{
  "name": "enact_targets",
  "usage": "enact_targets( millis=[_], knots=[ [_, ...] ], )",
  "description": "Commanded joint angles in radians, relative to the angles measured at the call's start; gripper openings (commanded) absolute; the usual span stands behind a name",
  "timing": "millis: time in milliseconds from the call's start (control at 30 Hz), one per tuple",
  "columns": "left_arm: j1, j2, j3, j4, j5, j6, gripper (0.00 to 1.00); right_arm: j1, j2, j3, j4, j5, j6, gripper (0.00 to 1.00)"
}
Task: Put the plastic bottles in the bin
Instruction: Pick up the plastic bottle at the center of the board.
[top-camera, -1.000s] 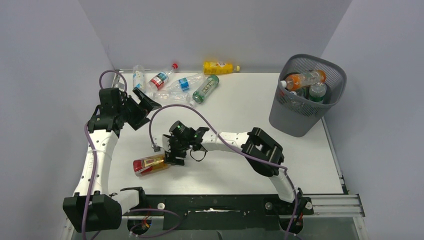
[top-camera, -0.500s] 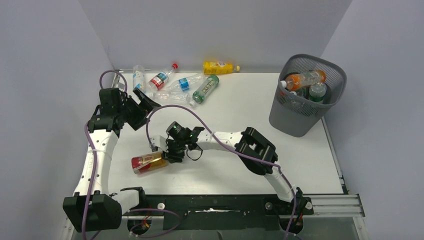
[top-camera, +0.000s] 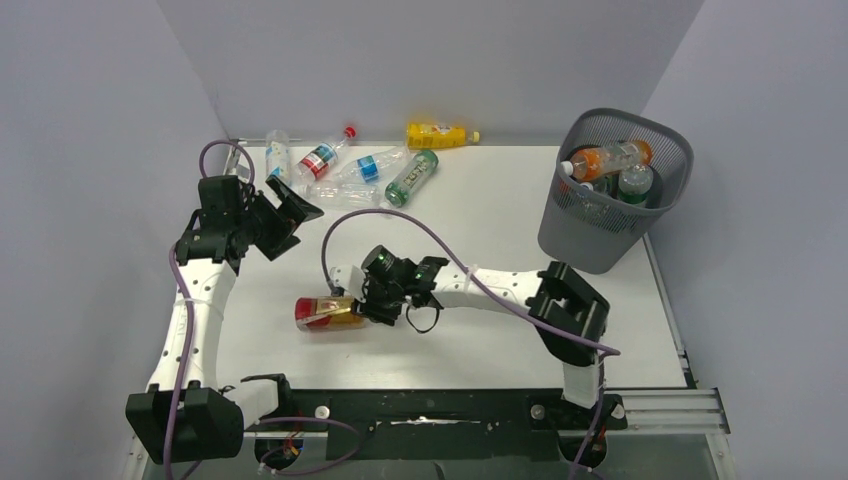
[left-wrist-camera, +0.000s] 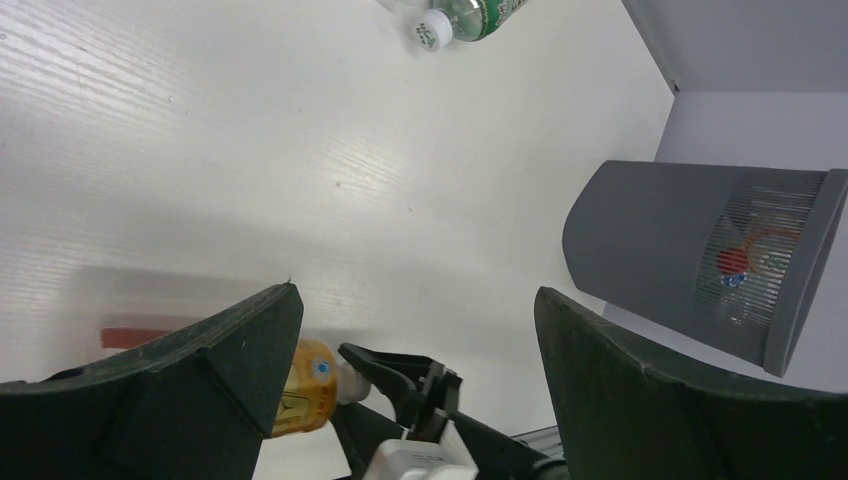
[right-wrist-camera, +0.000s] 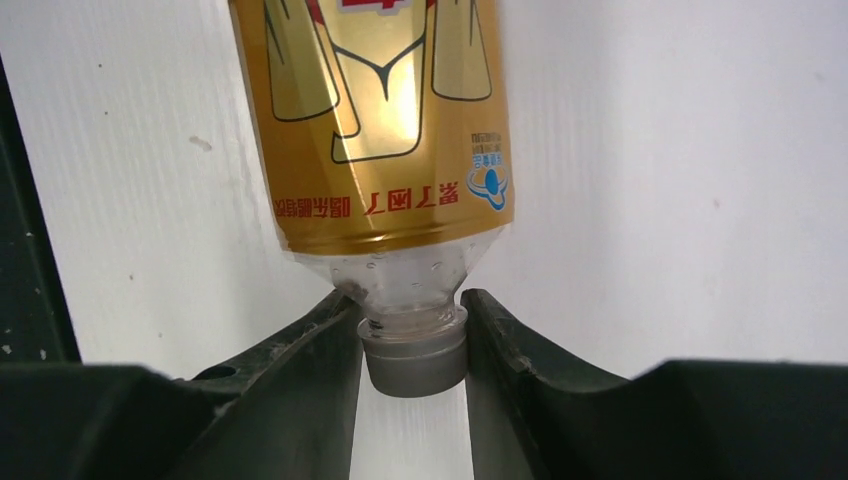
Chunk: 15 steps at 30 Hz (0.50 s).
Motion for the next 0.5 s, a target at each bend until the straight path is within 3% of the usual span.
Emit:
enact_targets(
  millis=[0,233,467],
  knots=[
    [0.011,0.006,0.067,0.035,0.004,0.020,0.87,-0.013,-0.186,-0.053,-0.030,0.176,0.094,0.24],
    [0.040,0.030,0.106,0.049,0.024,0.031,0.87,-0.051,-0.348,-0.108,-0.154,0.357,0.224,0.26],
    [0.067,0.035,0.094,0.068,0.065,0.038,0.87,-0.159,-0.427,-0.004,-0.286,0.521,0.348,0.25]
  ],
)
